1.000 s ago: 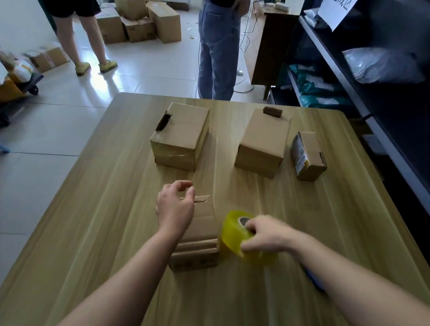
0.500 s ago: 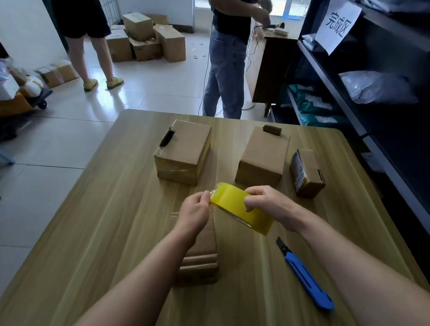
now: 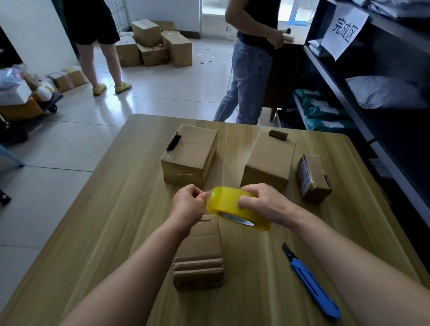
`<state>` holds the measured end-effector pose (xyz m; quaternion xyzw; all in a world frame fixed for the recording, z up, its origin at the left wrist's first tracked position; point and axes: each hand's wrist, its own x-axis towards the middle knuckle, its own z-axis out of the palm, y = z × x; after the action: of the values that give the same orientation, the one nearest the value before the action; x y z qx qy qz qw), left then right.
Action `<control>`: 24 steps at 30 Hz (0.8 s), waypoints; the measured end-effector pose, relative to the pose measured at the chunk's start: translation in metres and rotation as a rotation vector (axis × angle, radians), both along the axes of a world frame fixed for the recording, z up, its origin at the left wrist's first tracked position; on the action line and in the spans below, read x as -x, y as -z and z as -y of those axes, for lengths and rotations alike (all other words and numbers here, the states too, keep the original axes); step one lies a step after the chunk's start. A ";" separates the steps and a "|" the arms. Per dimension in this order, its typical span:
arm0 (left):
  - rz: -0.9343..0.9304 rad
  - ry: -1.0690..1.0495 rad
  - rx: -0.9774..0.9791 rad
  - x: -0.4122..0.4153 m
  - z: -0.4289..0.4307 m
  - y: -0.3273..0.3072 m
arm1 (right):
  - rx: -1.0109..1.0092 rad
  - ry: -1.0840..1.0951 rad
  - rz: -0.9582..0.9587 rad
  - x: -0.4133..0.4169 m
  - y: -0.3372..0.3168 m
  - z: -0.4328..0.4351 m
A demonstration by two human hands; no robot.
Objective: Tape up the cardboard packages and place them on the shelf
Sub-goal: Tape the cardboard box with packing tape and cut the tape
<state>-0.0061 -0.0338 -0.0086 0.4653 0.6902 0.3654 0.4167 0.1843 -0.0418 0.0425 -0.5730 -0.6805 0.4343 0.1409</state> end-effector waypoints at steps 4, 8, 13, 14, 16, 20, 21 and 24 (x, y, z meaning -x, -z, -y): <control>0.045 0.013 0.008 0.004 0.002 -0.002 | -0.166 -0.002 0.211 0.002 0.002 -0.006; 0.290 0.005 0.084 0.009 0.009 -0.005 | -0.242 -0.041 0.255 0.009 -0.004 -0.008; 0.323 0.046 0.092 0.016 0.013 -0.013 | -0.252 -0.080 0.286 0.014 -0.005 -0.007; 0.307 0.051 0.086 0.016 0.013 -0.014 | -0.247 -0.081 0.287 0.014 -0.004 -0.006; 0.274 0.038 0.067 0.015 0.014 -0.012 | -0.238 -0.085 0.293 0.013 -0.004 -0.005; 0.140 -0.030 0.048 0.016 0.012 -0.001 | -0.202 -0.101 0.303 0.018 -0.012 -0.006; 0.120 -0.045 0.049 0.018 0.011 0.000 | -0.191 -0.105 0.350 0.021 -0.015 -0.009; 0.136 -0.057 0.046 0.027 0.006 -0.004 | -0.242 -0.136 0.634 0.024 -0.019 -0.019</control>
<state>-0.0331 -0.0396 -0.0043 0.4101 0.6815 0.3916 0.4626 0.1600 -0.0227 0.0618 -0.6122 -0.7735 0.1594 -0.0399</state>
